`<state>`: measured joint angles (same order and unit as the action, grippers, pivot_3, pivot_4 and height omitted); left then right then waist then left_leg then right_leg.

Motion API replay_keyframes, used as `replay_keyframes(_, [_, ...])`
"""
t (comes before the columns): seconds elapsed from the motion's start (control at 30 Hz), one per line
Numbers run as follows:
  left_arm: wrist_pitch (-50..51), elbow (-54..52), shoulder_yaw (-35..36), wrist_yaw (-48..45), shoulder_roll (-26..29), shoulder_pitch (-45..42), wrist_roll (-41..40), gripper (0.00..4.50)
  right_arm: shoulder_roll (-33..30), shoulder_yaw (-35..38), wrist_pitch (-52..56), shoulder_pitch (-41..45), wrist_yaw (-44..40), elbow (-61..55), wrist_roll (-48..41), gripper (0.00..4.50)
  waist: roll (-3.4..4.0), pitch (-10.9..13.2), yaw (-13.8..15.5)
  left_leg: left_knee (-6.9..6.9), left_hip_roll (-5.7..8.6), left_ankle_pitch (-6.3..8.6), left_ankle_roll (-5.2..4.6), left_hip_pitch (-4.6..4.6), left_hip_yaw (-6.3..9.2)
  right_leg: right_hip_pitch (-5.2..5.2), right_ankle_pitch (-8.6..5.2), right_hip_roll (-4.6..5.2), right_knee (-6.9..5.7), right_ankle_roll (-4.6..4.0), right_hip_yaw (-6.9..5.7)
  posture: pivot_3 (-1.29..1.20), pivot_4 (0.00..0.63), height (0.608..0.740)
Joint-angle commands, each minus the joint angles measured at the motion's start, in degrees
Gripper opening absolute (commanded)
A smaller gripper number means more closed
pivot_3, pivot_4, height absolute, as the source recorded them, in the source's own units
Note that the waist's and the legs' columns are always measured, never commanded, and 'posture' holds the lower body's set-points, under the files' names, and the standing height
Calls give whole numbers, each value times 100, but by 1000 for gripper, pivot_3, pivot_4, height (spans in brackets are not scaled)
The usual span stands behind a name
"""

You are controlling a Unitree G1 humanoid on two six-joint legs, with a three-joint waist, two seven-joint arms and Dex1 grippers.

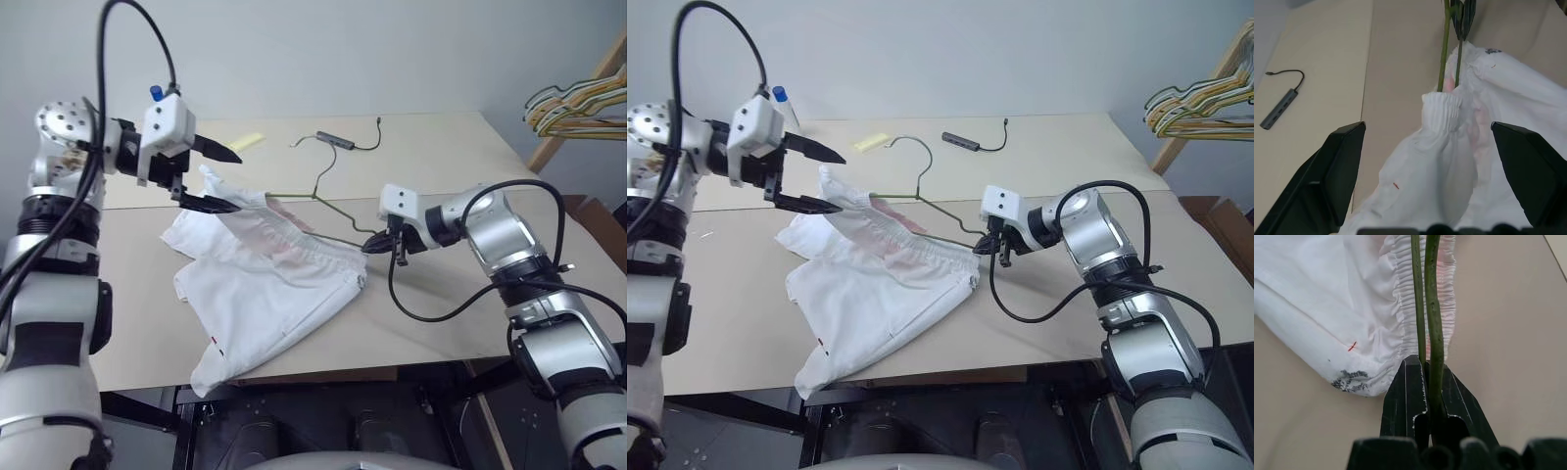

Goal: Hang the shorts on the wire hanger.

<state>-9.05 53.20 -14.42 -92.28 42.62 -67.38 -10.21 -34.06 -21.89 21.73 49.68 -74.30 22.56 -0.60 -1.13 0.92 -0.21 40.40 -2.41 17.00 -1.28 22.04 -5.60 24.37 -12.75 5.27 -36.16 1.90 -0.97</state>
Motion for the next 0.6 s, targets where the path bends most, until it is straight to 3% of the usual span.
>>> replay_keyframes(0.03, [-140, 338, -44, -22, -138, -374, 180, 4475, -43, 58, 132, 161, -77, -327, 24, 0, 0, 0, -3, 1, 1, 1, -1, 1, 0, 0, 1, 0, 0, 1, 0, 48, 0, 740])
replay_keyframes(0.2, [-189, 678, -359, -22, -306, -506, 357, 4475, 16, 44, 194, 191, -44, -352, 88, 0, 0, 0, -59, 2, 1, 1, -2, 1, 1, -1, 1, 0, 0, 3, 1, 35, 0, 740])
replay_keyframes(0.4, [-117, 809, -706, -22, -331, -514, 235, 2620, 81, 69, 295, 219, 4, -338, 150, 0, 0, 0, -90, 2, 0, 2, -4, 2, 3, 2, 1, -1, -2, 3, 2, 24, 0, 740])
replay_keyframes(0.6, [-237, 1170, -453, -21, -482, -589, 608, 635, 66, 130, 49, 80, 32, -494, 118, 0, 0, 0, -100, 2, 0, 3, -5, 2, 4, 2, 1, 0, 0, 3, 1, 19, 0, 740])
